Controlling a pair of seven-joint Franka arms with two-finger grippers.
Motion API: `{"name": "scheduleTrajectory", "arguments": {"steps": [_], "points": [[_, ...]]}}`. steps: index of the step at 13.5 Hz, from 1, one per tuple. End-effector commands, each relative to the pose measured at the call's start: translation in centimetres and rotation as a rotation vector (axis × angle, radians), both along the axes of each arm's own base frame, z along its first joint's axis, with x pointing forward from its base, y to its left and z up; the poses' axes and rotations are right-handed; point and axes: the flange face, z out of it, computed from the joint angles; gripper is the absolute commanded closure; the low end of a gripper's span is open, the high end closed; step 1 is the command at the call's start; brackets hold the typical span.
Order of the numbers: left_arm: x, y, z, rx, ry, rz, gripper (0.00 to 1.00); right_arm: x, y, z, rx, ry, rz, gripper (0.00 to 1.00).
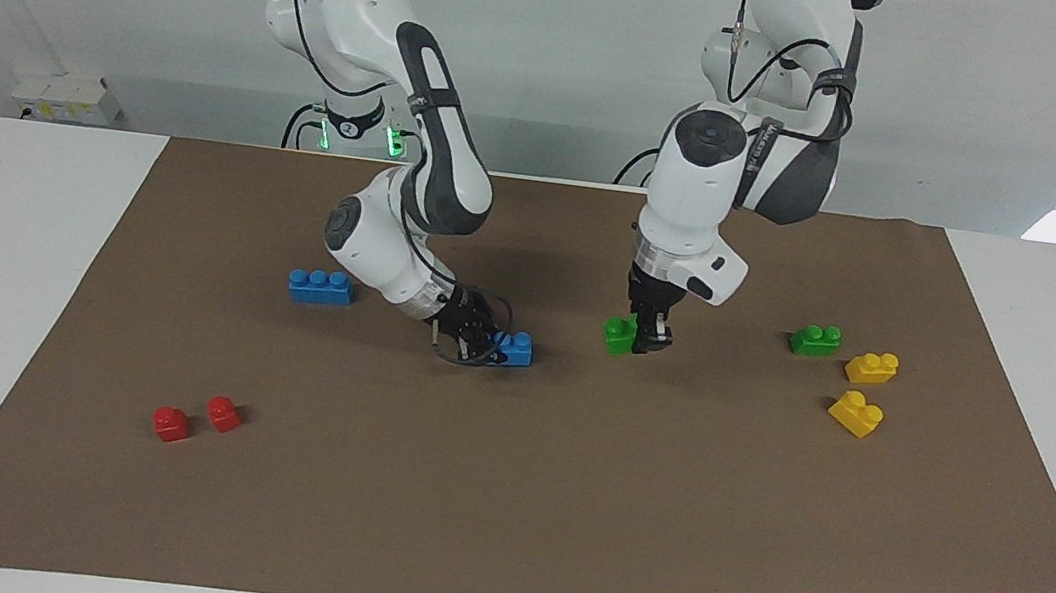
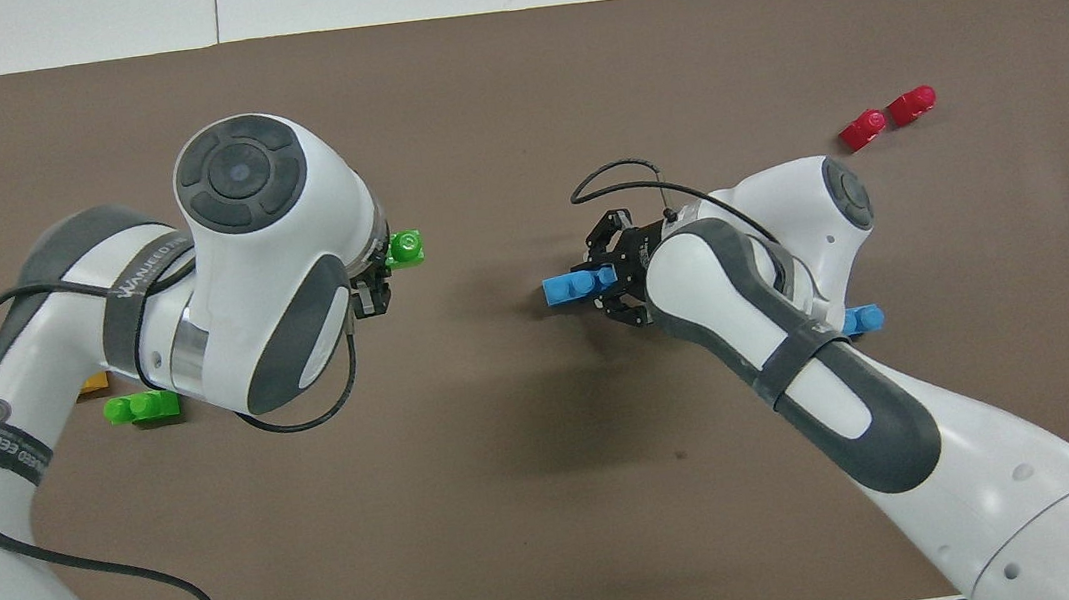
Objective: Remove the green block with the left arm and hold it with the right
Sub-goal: 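Pull the green block away with the left gripper while the right gripper holds blue, then place the green block near the yellow blocks while the right gripper places blue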
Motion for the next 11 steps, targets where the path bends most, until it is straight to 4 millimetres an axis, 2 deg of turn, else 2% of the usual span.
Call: {"name": "scheduleTrajectory", "arguments": {"steps": [1, 3, 5, 7, 9, 11], "points": [[0.3, 5.9, -1.2, 0.010, 0.042, -0.111, 1.00, 3.3, -6.6, 3.9, -0.001, 0.015, 0.080, 1.00], [1.0, 10.5, -2.2, 0.002, 0.051, -0.216, 1.00, 5.1, -11.2, 5.9, 0.011, 0.025, 0.087, 1.00], [1.0, 14.3, -3.5, -0.004, 0.049, -0.323, 1.00, 5.7, -16.9, 5.9, 0.029, 0.013, 0.056, 1.00], [0.3, 17.5, -5.4, 0.001, 0.015, -0.397, 1.00, 5.6, -20.3, 5.5, 0.026, -0.007, 0.082, 1.00], [-0.1, 20.7, -7.1, 0.011, 0.013, -0.507, 1.00, 5.2, -24.8, 4.0, 0.011, -0.016, 0.094, 1.00], [0.1, 22.9, -7.8, 0.016, 0.024, -0.598, 1.00, 4.7, -26.7, 2.6, 0.017, -0.016, 0.097, 1.00]]}}
